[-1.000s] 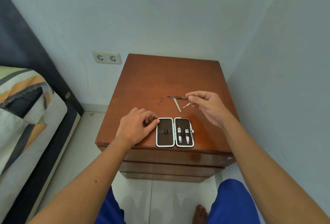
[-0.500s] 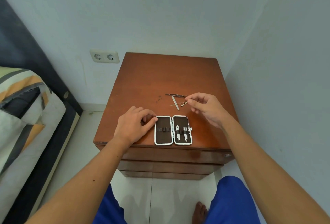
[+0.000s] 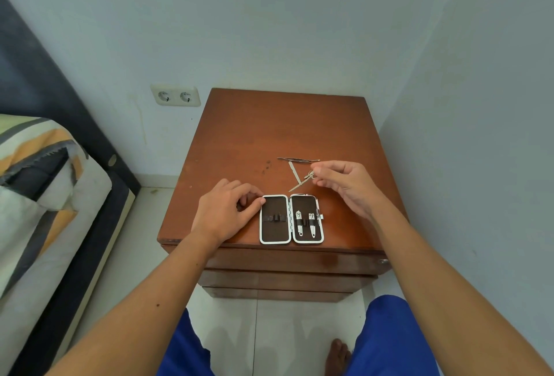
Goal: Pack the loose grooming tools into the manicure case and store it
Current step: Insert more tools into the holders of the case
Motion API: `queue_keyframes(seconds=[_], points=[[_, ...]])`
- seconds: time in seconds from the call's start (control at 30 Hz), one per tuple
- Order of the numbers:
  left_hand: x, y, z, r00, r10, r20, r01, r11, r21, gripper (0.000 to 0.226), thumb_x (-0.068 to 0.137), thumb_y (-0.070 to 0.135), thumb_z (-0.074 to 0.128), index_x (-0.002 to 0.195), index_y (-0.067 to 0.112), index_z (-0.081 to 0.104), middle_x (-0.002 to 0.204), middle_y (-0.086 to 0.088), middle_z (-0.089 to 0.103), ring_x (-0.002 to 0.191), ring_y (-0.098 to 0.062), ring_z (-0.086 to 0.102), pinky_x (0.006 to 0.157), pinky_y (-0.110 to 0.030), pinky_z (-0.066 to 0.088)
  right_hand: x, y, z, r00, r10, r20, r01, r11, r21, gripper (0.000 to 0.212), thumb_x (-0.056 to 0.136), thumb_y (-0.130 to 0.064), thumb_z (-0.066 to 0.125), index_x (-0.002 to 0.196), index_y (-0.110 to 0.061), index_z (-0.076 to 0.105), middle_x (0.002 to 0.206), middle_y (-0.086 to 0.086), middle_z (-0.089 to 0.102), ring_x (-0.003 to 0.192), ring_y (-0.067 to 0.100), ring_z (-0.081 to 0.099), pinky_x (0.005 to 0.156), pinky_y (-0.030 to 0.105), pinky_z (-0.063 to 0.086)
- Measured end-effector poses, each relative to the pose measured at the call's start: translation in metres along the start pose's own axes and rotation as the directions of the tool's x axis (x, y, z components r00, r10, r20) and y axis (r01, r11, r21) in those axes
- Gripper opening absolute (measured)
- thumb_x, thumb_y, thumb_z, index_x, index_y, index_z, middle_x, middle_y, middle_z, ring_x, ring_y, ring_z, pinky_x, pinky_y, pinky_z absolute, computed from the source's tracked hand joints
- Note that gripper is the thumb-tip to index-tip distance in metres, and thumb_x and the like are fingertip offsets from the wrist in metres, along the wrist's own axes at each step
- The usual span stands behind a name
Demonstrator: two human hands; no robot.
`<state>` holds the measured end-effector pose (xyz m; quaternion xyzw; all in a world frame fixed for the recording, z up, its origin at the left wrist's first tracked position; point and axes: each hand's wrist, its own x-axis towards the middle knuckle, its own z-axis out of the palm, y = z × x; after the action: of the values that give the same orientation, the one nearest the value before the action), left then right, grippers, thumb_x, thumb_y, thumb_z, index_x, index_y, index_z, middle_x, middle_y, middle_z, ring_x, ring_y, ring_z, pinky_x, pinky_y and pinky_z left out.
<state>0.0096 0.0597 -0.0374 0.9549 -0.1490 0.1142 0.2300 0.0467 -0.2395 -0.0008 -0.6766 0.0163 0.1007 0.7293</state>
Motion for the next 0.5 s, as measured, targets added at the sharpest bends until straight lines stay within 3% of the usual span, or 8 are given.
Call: queue_keyframes(seconds=[0.23, 0.5], points=[[0.0006, 0.0000, 0.0001, 1.000, -0.003, 0.000, 0.003, 1.000, -0.001, 0.021, 0.099, 0.060, 0.060, 0.109, 0.046, 0.073, 0.077, 0.019, 0.055, 0.083, -0.006, 0.051, 0.056, -0.024, 0.045, 0.0037, 0.0025, -0.0003, 0.998, -0.018, -0.054, 0.017, 1.000, -0.023, 0.026, 0.090, 0.002, 0.077, 0.115, -0.002, 0.072, 0.099, 0.019, 0.077, 0.084, 0.024, 0.077, 0.079, 0.028, 0.065], [0.0009, 0.0000, 0.0001, 1.000, 0.000, 0.004, 0.000, 1.000, -0.001, 0.023, 0.099, 0.060, 0.058, 0.109, 0.046, 0.073, 0.078, 0.019, 0.055, 0.083, -0.006, 0.050, 0.056, -0.022, 0.042, 0.0020, 0.0020, 0.0006, 0.999, 0.000, -0.041, -0.003, 0.997, -0.071, 0.019, 0.091, 0.001, 0.076, 0.109, -0.005, 0.079, 0.099, 0.014, 0.080, 0.084, 0.021, 0.076, 0.084, 0.029, 0.065]])
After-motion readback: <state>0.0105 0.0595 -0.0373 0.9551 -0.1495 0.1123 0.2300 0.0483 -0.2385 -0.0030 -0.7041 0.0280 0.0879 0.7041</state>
